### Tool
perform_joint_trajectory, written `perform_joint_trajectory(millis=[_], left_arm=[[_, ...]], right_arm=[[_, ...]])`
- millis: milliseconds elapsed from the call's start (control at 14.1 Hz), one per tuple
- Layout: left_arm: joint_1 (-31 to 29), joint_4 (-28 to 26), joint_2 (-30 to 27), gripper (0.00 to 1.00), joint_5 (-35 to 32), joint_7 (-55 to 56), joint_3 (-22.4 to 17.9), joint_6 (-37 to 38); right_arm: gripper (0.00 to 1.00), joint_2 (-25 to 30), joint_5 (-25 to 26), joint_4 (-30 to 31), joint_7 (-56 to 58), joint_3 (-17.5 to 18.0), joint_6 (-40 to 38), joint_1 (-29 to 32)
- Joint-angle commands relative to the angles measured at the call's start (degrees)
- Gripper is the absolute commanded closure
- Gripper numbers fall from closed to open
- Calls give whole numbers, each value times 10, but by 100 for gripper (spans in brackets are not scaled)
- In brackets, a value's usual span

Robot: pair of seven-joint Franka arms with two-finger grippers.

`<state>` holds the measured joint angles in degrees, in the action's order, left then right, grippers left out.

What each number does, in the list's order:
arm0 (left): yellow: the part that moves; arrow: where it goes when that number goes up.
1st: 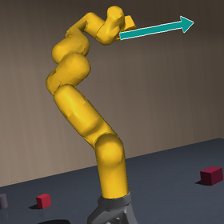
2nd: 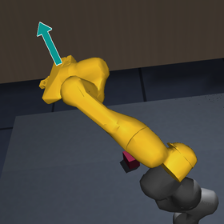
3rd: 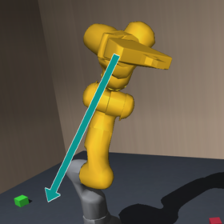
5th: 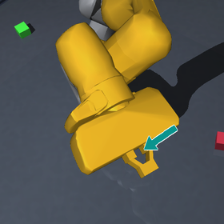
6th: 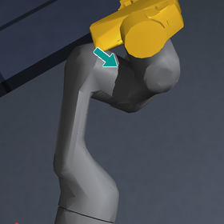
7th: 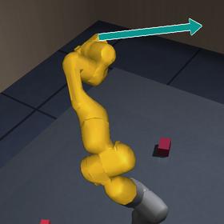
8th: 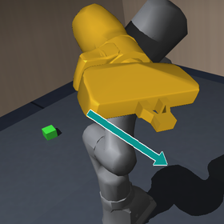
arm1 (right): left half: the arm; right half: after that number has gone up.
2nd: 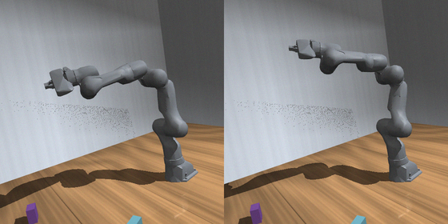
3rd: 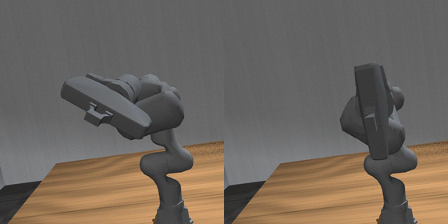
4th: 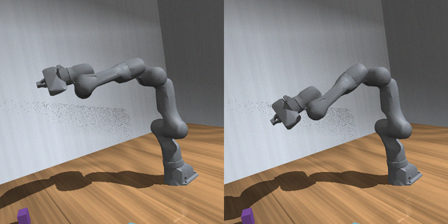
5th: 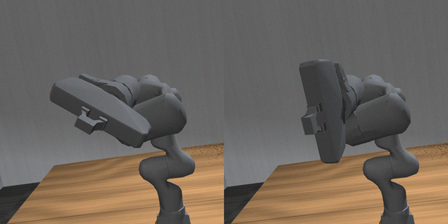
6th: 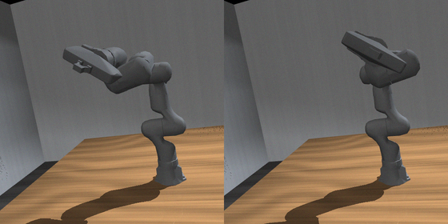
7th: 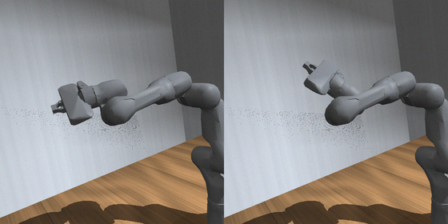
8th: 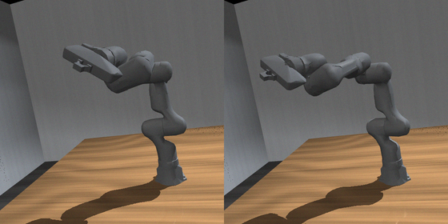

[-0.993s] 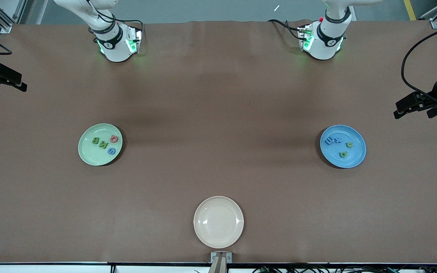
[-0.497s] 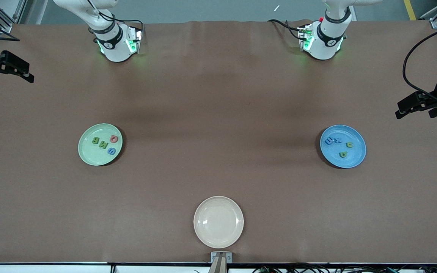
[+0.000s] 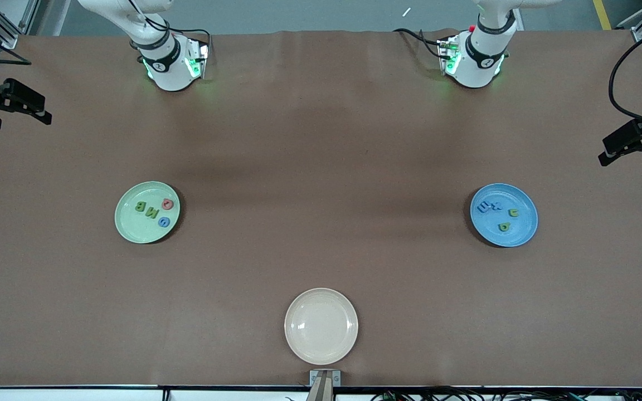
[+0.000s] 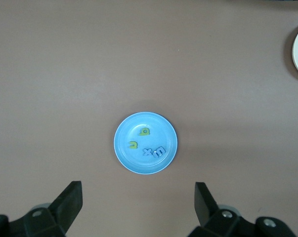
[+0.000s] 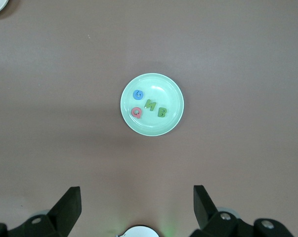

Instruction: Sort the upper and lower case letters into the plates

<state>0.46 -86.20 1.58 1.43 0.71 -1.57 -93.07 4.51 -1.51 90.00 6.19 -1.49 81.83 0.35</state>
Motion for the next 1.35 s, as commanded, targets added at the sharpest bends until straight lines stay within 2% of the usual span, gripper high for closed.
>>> perform_joint_trajectory(millis=[0, 1277], left_arm=[[1, 9, 1, 0, -1, -12, -1, 12], [1, 6, 0, 0, 0, -41, 1, 21]], right_arm=[[0, 14, 0, 20, -3, 2, 11, 4], [0, 17, 0, 33, -3, 2, 26, 14]])
